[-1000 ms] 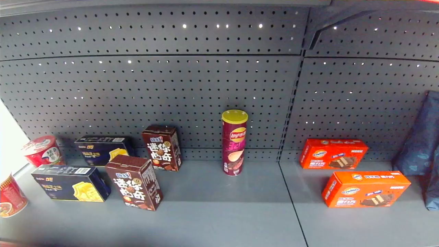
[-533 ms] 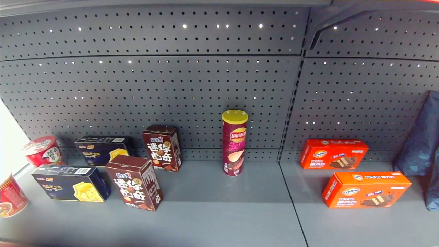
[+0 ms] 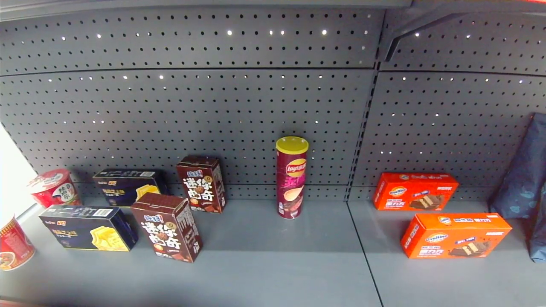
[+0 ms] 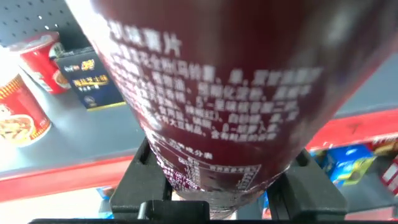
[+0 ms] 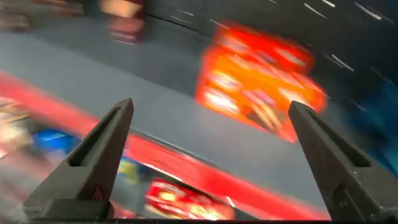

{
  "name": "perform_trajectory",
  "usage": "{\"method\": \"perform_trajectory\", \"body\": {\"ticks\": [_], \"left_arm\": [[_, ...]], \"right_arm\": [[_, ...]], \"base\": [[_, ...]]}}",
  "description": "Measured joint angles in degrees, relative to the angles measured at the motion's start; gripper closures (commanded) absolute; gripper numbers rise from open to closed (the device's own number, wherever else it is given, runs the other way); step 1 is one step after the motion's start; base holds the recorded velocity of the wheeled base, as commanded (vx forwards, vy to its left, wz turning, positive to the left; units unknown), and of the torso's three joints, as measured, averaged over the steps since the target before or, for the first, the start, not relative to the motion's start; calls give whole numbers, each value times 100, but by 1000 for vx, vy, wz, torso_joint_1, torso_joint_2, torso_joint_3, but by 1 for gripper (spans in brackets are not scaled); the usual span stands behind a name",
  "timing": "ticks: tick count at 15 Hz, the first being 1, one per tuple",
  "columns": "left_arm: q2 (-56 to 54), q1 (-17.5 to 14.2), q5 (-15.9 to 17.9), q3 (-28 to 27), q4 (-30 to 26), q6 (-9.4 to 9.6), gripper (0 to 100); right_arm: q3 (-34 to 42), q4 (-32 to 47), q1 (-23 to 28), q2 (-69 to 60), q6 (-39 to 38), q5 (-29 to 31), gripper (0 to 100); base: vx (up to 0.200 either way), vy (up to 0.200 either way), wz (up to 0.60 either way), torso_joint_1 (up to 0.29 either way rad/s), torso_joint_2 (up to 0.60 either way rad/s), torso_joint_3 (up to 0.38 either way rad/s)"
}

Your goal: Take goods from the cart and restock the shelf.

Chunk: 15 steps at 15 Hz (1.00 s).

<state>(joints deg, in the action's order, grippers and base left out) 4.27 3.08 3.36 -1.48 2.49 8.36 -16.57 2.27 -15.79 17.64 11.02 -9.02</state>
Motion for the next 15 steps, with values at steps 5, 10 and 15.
{"method": "perform_trajectory", "body": {"ticks": [5, 10, 15], "left_arm": [[2, 0, 49, 140, -118, -183, 100], [5, 0, 325, 143, -284, -401, 100], [6, 0, 344, 138, -282, -435, 100]], "right_arm": [[-479, -319, -1224, 1549, -266, -639, 0], [-528, -1643, -1820, 3176, -512, -660, 0], [-1306, -3245, -1777, 5709, -489, -969, 0]], "base": [[0, 0, 0, 0, 0, 0], [0, 0, 0, 0, 0, 0], [0, 0, 0, 0, 0, 0]]}}
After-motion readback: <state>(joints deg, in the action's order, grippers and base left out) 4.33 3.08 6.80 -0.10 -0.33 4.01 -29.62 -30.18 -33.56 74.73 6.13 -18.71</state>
